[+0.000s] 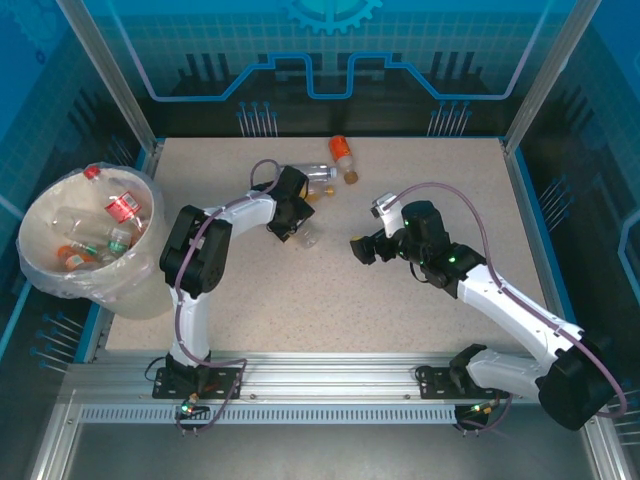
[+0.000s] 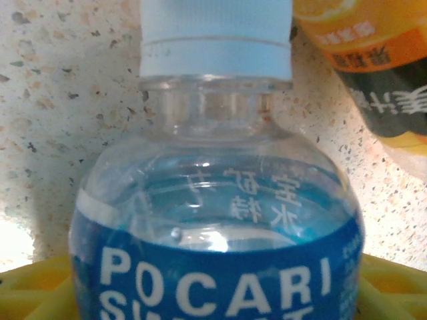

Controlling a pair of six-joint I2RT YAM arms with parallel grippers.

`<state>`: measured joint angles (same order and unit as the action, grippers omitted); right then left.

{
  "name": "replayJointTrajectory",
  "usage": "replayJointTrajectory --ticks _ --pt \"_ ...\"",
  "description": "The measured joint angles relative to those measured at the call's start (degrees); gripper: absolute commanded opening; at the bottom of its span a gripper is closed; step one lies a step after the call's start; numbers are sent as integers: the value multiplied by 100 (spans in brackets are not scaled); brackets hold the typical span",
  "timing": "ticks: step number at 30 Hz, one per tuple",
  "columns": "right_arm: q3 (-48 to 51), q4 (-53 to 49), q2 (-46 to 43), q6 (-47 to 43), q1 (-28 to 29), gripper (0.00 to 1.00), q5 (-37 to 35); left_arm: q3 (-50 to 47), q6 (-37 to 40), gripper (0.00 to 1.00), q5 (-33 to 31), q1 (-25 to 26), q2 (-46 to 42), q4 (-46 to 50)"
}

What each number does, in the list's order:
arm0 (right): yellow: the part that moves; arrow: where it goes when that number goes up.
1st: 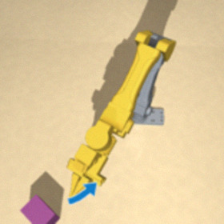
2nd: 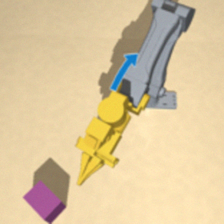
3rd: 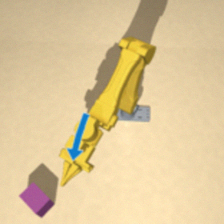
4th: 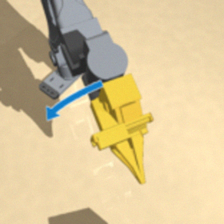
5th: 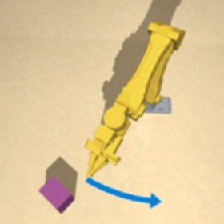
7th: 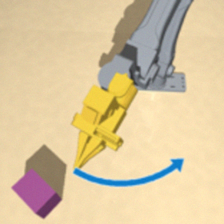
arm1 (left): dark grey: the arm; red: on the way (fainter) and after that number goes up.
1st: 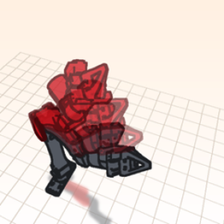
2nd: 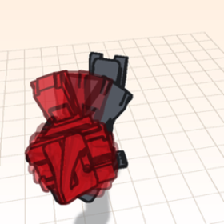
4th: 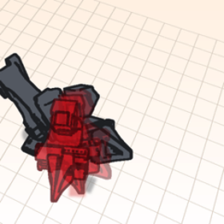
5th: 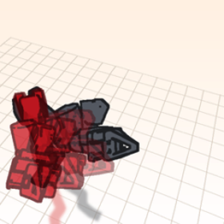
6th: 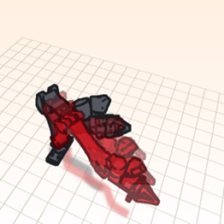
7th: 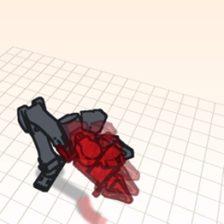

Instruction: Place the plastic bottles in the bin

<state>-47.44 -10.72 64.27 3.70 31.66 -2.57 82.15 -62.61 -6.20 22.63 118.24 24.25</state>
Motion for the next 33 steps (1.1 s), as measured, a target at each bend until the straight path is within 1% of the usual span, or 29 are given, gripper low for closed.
replayJointTrajectory --ticks 3,11,14,19,23,33 --pt "0 -2 -22 0 0 100 0 -269 271 60 46 0 -155 -280" --pt "22 24 -173 2 7 100 26 -1255 730 58 140 4 -739 -968" --pt "96 109 -232 24 26 100 120 -1574 833 53 192 4 -951 -1132" --pt "219 363 -319 39 138 100 282 -2151 1058 49 197 4 -1427 -1287" --pt "258 603 -330 39 258 100 367 -2568 1388 48 195 4 -2074 -1292" --pt "258 986 -262 39 356 100 367 -2662 2317 48 111 4 -4116 -1235"
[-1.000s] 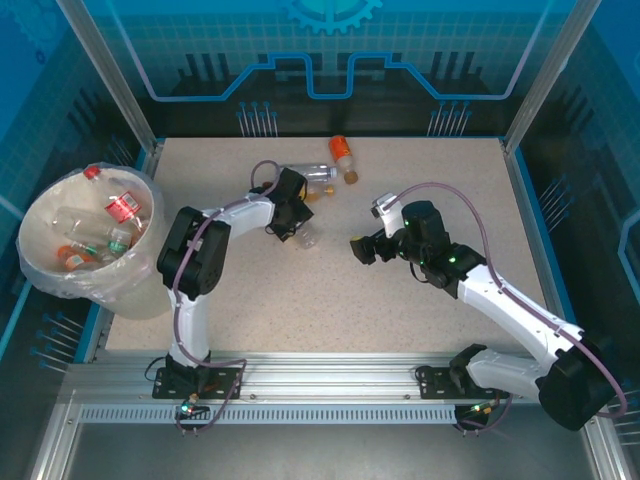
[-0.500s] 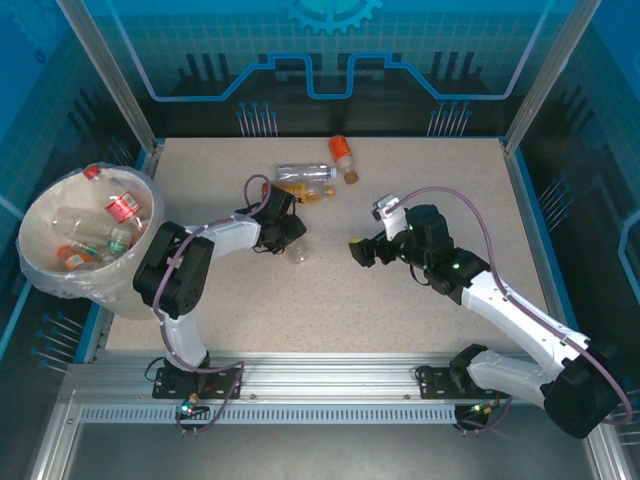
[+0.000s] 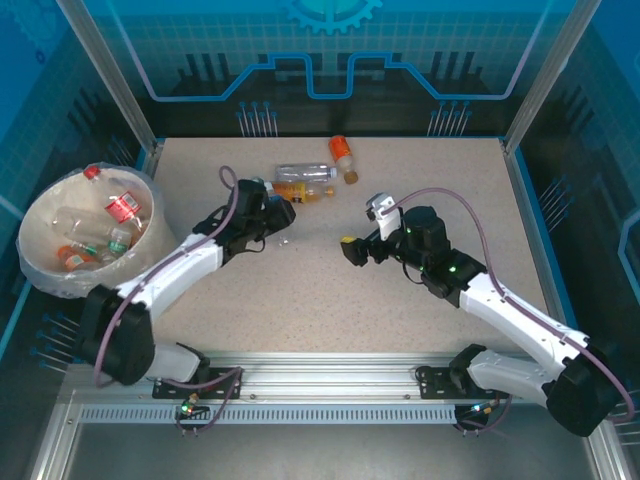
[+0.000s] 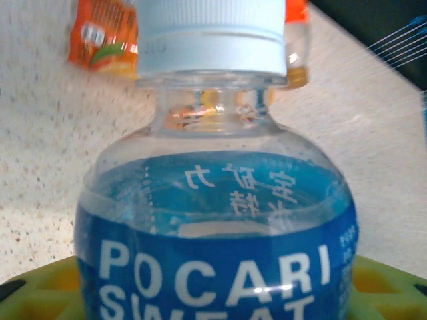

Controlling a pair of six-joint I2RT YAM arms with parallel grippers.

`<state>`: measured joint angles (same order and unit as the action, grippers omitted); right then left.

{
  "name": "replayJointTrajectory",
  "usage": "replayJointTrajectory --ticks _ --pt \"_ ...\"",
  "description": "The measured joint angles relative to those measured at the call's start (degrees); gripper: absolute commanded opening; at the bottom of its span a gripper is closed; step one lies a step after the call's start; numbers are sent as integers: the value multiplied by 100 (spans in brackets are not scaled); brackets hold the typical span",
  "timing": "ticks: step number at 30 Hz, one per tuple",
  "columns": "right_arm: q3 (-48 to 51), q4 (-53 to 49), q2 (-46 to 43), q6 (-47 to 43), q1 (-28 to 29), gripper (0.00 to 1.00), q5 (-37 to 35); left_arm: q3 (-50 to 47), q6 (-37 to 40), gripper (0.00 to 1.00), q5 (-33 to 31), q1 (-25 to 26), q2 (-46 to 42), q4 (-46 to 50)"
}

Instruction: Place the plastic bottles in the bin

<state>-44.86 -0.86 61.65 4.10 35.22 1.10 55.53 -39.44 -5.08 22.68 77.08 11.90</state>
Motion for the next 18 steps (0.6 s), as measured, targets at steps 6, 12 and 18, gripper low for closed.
replayJointTrajectory --ticks 6,12,18 --pt "-4 122 118 0 74 100 4 334 509 48 -282 0 -916 605" --pt "-94 232 216 0 153 100 7 1045 920 47 -658 -7 -1493 1464" --pt "-225 275 391 0 192 100 26 2225 1355 47 -1620 -46 -1744 2704"
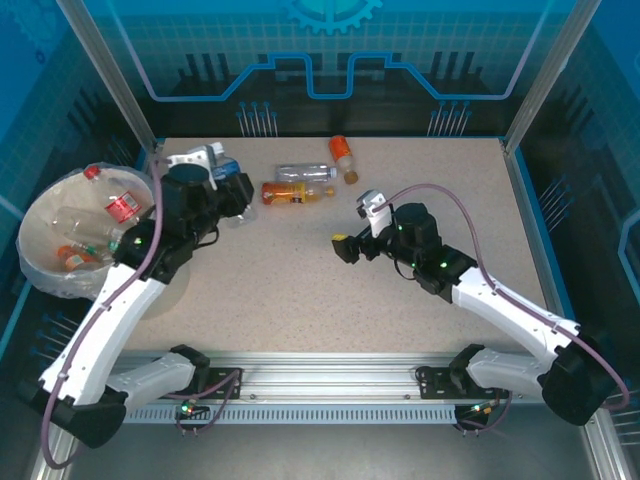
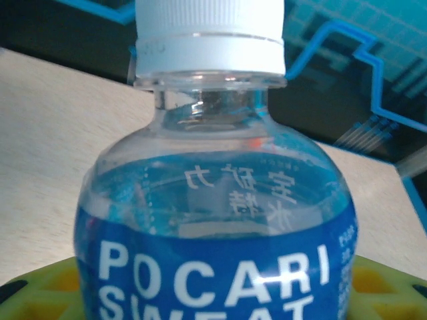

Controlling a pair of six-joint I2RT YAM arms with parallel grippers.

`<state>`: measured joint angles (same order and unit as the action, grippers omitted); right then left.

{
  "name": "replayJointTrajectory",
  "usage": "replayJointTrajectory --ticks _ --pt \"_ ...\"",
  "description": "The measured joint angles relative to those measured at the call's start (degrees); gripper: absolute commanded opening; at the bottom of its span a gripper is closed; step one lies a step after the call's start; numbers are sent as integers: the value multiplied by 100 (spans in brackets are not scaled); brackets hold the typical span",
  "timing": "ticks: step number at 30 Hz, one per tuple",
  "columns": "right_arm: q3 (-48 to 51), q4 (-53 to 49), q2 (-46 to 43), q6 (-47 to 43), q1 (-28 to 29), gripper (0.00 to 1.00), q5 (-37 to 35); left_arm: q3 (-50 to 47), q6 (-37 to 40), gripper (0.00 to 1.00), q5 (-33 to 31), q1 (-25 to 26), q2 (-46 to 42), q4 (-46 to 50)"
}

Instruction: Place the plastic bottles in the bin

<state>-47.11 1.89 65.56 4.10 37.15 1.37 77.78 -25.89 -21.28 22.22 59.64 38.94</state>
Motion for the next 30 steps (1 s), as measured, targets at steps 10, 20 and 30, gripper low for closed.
replayJointTrajectory --ticks 10,20,30 --pt "-168 31 321 0 22 100 61 1113 761 47 -1993 -1123 -138 1403" --pt "-433 79 557 0 57 100 85 1106 1287 47 -2415 -2601 -55 1502" --pt "-713 79 793 -2 87 100 216 813 1180 51 -2006 -4041 55 1604"
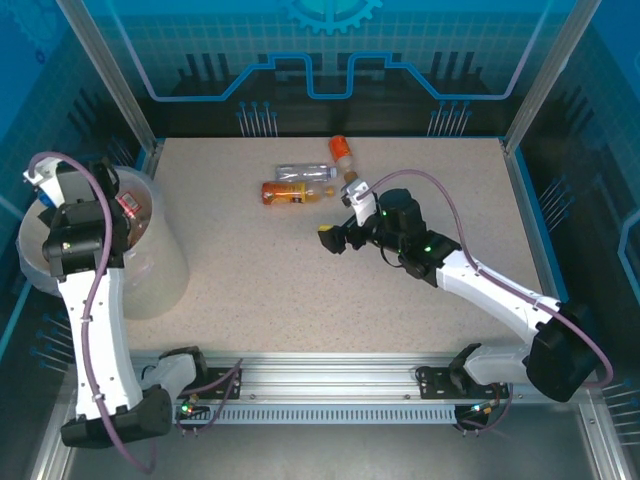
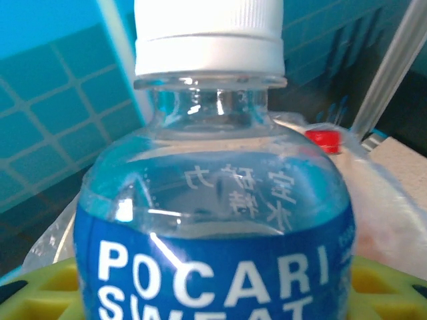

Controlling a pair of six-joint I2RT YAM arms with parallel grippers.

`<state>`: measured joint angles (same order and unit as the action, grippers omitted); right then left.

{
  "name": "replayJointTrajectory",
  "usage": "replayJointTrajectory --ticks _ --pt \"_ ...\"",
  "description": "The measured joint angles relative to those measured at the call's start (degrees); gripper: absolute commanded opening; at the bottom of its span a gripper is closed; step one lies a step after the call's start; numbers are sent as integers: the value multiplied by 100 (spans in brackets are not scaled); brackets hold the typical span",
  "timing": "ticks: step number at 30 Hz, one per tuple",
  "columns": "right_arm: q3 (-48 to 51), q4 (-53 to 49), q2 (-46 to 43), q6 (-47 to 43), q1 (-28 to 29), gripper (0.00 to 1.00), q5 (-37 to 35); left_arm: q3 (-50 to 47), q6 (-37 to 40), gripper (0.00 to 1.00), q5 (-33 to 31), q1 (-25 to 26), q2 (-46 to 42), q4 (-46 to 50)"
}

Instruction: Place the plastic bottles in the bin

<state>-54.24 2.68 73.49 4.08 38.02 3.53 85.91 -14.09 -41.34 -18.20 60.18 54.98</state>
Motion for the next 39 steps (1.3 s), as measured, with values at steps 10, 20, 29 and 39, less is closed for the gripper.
replayJointTrajectory --ticks 10,20,29,39 --pt "-63 -7 15 -2 33 100 0 -542 -544 83 1259 -1681 221 323" --pt "-63 -9 83 0 35 100 -7 -310 -710 99 1958 -1803 201 461" --pt "-63 -22 83 52 61 100 -232 -166 -861 99 3198 -1808 -59 422" --pt "-125 -284 160 553 -79 100 -774 -409 -1290 99 5099 -1694 -382 -275"
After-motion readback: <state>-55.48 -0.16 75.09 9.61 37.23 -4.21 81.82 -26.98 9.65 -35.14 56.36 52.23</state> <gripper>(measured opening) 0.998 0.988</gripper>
